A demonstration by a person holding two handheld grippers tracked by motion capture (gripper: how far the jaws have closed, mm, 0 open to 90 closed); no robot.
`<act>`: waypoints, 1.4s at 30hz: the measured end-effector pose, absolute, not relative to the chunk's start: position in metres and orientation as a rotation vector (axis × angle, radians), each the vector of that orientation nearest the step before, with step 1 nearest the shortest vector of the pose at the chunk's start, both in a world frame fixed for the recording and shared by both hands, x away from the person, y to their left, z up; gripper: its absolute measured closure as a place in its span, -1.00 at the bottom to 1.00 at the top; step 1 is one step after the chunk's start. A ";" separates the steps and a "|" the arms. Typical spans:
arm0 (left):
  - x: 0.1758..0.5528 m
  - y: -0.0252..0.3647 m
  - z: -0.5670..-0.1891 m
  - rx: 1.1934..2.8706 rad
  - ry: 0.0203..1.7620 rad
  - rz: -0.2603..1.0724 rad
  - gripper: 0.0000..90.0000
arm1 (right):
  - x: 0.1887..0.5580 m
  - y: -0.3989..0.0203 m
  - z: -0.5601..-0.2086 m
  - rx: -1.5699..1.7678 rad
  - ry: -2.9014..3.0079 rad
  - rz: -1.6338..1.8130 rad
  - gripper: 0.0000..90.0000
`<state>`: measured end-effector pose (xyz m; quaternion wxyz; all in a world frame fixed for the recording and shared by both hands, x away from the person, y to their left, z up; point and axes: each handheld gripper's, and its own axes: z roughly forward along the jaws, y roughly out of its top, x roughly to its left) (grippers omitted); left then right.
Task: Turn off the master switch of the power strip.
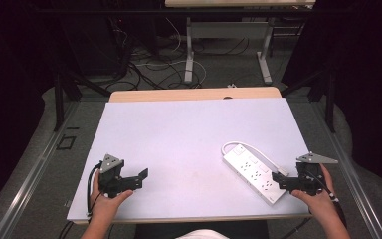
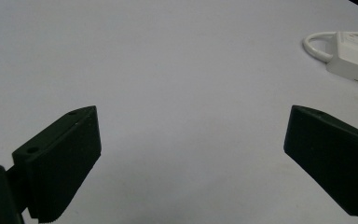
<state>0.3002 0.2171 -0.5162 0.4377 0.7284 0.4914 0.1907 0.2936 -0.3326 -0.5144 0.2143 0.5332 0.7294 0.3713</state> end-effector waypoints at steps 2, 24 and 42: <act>0.300 0.217 -0.516 1.811 1.222 0.474 -0.92 | 0.294 -0.334 -0.515 1.489 2.010 1.027 -1.00; 0.301 0.217 -0.517 1.814 1.222 0.472 -0.92 | 0.293 -0.363 -0.528 1.614 1.744 0.985 -1.00; 0.301 0.218 -0.518 1.815 1.228 0.469 -0.92 | 0.293 -0.370 -0.540 1.653 1.718 0.963 -1.00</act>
